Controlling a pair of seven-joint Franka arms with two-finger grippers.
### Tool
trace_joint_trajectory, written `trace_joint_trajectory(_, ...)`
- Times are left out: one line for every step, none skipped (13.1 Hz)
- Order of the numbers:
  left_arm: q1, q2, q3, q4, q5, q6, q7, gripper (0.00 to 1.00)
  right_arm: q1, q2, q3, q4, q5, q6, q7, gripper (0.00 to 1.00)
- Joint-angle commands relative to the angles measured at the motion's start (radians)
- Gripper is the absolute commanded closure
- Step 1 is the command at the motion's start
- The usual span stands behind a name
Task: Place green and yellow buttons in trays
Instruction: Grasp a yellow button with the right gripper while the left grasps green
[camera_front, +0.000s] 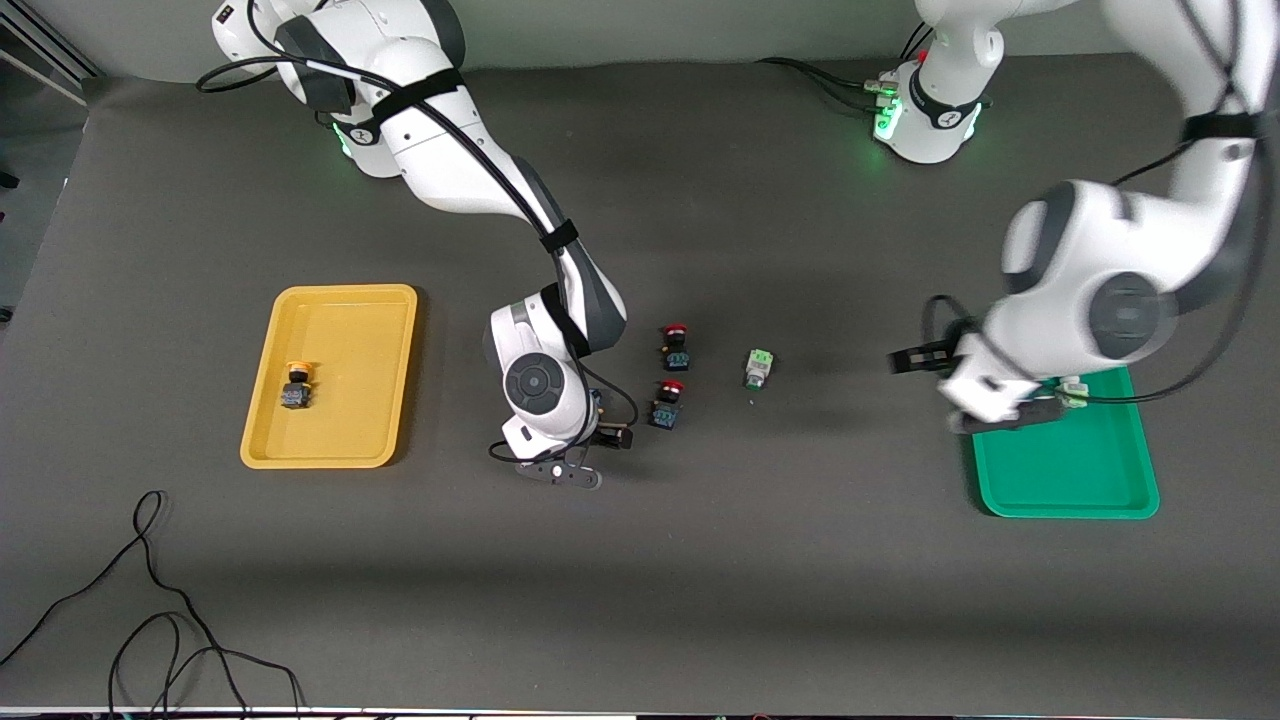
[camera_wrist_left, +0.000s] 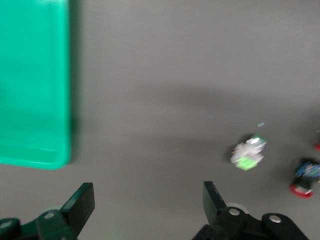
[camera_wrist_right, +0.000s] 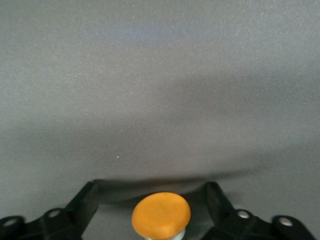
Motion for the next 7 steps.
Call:
trace_joint_trajectory(-0.109,0.075,0.015,0.020,0.013,0.101,-0.174,0.03,0.005,-0.023,-0.002,-0.006,-0.005,-0.004,0.017,0.12)
trace_joint_trajectory(-0.152,0.100,0.015,0.017,0.025,0.147,-0.215,0.02,0.005,-0.031,-0.002,-0.006,-0.005,-0.017,0.019,0.12)
trace_joint_trajectory(-0.190,0.131,0.016,0.012,0.054,0.184,-0.240,0.02,0.005,-0.032,-0.002,-0.006,-0.005,-0.031,0.019,0.15)
trace_joint_trajectory(-0.221,0.154,0.016,-0.002,0.108,0.219,-0.255,0.02,0.011,-0.032,-0.002,-0.006,-0.005,-0.034,0.019,0.20)
trace_joint_trajectory(-0.244,0.166,0.016,-0.029,0.154,0.265,-0.262,0.02,0.017,-0.032,-0.002,-0.006,-0.005,-0.036,0.019,0.26)
trace_joint_trajectory(-0.259,0.168,0.016,-0.069,0.162,0.334,-0.263,0.02,0.017,-0.032,-0.002,-0.007,-0.005,-0.039,0.016,0.32)
trace_joint_trajectory(-0.268,0.174,0.016,-0.106,0.162,0.398,-0.278,0.02,0.017,-0.034,-0.002,-0.009,-0.007,-0.054,0.014,0.39)
